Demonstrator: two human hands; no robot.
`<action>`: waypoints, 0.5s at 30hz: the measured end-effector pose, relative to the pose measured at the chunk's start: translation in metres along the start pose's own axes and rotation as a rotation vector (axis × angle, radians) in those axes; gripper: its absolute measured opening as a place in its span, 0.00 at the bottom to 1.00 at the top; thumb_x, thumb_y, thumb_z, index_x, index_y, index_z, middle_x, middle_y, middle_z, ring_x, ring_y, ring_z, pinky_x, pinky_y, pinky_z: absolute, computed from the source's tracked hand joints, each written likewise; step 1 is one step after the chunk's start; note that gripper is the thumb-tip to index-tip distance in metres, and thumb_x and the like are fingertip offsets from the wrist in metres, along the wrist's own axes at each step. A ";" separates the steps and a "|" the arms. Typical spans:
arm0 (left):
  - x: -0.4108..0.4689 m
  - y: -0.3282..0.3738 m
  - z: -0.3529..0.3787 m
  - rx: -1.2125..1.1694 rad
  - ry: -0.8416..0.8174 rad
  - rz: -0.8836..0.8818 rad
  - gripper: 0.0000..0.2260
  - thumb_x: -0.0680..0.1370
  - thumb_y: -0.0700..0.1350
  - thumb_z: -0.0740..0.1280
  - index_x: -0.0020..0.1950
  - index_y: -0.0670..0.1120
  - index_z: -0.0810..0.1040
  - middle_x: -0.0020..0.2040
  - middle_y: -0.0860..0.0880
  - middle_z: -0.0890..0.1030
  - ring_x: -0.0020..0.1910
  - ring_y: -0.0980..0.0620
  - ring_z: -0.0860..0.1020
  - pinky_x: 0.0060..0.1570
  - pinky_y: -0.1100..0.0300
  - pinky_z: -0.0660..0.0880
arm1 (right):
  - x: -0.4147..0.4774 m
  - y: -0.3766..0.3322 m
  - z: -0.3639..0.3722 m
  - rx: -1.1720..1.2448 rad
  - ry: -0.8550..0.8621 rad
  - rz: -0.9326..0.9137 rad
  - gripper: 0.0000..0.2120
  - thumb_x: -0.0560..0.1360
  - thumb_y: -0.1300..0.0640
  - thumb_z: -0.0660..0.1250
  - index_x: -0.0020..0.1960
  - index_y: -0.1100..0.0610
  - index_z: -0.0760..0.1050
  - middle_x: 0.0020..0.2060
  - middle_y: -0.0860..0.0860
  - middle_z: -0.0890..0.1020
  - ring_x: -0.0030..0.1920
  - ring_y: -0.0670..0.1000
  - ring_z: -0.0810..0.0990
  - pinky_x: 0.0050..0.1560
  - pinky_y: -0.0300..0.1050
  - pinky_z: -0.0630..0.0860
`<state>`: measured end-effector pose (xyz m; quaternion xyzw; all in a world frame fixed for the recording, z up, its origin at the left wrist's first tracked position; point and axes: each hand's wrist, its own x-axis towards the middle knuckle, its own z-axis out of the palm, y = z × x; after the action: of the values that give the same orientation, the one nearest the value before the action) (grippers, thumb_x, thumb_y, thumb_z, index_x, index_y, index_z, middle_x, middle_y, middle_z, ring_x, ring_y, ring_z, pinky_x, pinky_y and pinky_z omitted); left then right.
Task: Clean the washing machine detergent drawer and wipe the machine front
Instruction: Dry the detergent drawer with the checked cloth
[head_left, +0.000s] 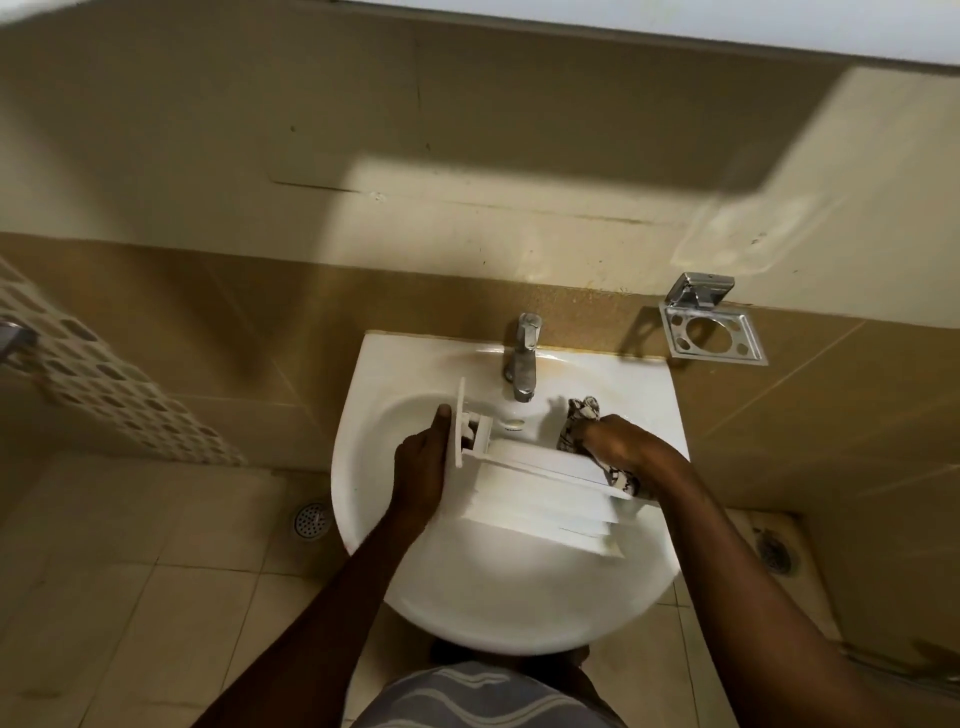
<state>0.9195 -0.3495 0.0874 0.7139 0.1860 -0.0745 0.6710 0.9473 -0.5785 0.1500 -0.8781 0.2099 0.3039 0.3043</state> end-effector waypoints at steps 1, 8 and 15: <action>0.003 0.000 0.002 -0.009 0.008 -0.035 0.23 0.83 0.57 0.58 0.45 0.44 0.86 0.40 0.48 0.85 0.41 0.54 0.82 0.43 0.65 0.75 | 0.004 0.001 -0.001 0.073 0.019 -0.014 0.24 0.71 0.38 0.57 0.53 0.56 0.77 0.48 0.56 0.82 0.48 0.56 0.81 0.51 0.50 0.76; 0.016 -0.002 0.017 -0.012 0.097 -0.149 0.23 0.79 0.62 0.62 0.52 0.43 0.84 0.47 0.45 0.84 0.47 0.46 0.81 0.48 0.55 0.76 | -0.027 -0.025 0.022 -0.062 -0.048 -0.275 0.22 0.76 0.35 0.54 0.55 0.47 0.77 0.49 0.49 0.81 0.51 0.54 0.76 0.66 0.59 0.65; 0.030 -0.017 0.004 0.050 0.182 -0.253 0.29 0.76 0.67 0.64 0.49 0.41 0.83 0.46 0.43 0.84 0.47 0.42 0.82 0.57 0.43 0.78 | -0.030 0.012 0.045 -0.238 0.287 -0.369 0.18 0.81 0.46 0.55 0.67 0.50 0.74 0.64 0.51 0.79 0.66 0.54 0.73 0.69 0.49 0.62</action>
<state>0.9410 -0.3481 0.0603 0.7052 0.3325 -0.0979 0.6186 0.9008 -0.5524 0.1363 -0.9652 0.0500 0.1382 0.2164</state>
